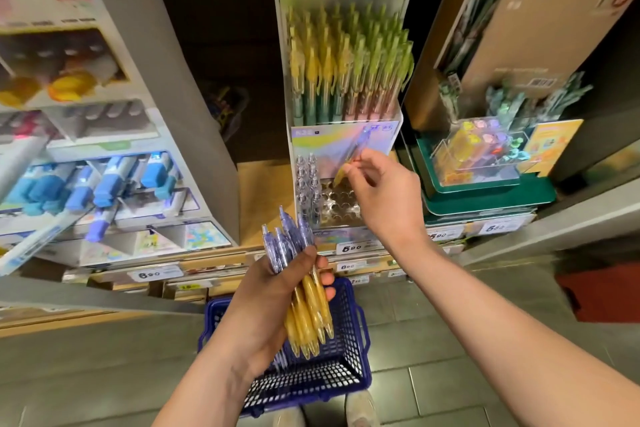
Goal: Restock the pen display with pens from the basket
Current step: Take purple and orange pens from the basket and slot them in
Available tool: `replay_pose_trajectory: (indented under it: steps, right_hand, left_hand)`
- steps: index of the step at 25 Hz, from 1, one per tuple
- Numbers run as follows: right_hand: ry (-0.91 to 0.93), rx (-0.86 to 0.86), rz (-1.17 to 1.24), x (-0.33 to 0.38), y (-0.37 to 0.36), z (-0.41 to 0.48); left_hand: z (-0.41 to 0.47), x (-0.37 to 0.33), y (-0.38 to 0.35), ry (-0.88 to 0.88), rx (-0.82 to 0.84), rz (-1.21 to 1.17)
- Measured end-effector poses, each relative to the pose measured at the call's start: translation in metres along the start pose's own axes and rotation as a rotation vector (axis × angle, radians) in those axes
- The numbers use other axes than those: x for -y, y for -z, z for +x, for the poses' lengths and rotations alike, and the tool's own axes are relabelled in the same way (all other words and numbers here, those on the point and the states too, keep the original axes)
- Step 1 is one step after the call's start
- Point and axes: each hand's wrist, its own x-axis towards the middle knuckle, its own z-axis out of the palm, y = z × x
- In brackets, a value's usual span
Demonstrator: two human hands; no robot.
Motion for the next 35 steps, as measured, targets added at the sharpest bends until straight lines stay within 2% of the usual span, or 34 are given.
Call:
replay_pose_trajectory:
  steps: [4,8,11,17,20,23,24,26,28,31,33,35]
  right_hand:
    - [0.093,0.041,-0.129,-0.012,-0.011,0.001]
    - [0.155,0.164,-0.319,-0.019,-0.021,0.003]
    - [0.183,0.163,-0.439,-0.021,-0.023,0.003]
    - [0.004,0.184,-0.41,-0.007,-0.014,-0.002]
    - [-0.075,0.153,-0.167,0.003,0.011,-0.026]
    - [-0.322,0.448,0.306,0.016,0.038,-0.061]
    - [-0.38,0.531,0.382,0.017,0.042,-0.067]
    - [-0.493,0.586,0.46,0.013,0.043,-0.074]
    - [-0.563,0.578,0.47,0.01,0.041,-0.073]
    - [-0.526,0.529,0.53,0.008,0.044,-0.067]
    - [-0.465,0.413,0.642,0.008,0.05,-0.055]
    - [-0.385,0.223,0.701,0.009,0.057,-0.035]
  left_hand:
    - [-0.001,0.004,0.007,0.026,-0.021,0.021]
    - [-0.004,0.006,0.011,0.039,-0.031,0.025]
    - [-0.003,0.007,0.01,0.035,-0.036,0.034]
    - [-0.002,0.005,-0.002,0.014,-0.015,0.04]
    - [-0.004,0.003,-0.008,0.016,0.009,0.06]
    - [-0.006,0.004,-0.012,0.013,0.024,0.076]
    - [-0.006,0.005,-0.014,0.012,0.032,0.091]
    - [-0.007,0.009,-0.018,0.016,0.044,0.124]
    - [-0.007,0.011,-0.02,0.024,0.046,0.137]
    - [-0.005,0.014,-0.022,0.026,0.044,0.094]
    - [-0.004,0.016,-0.022,0.033,0.016,0.052]
    - [-0.003,0.017,-0.021,0.048,-0.006,0.039]
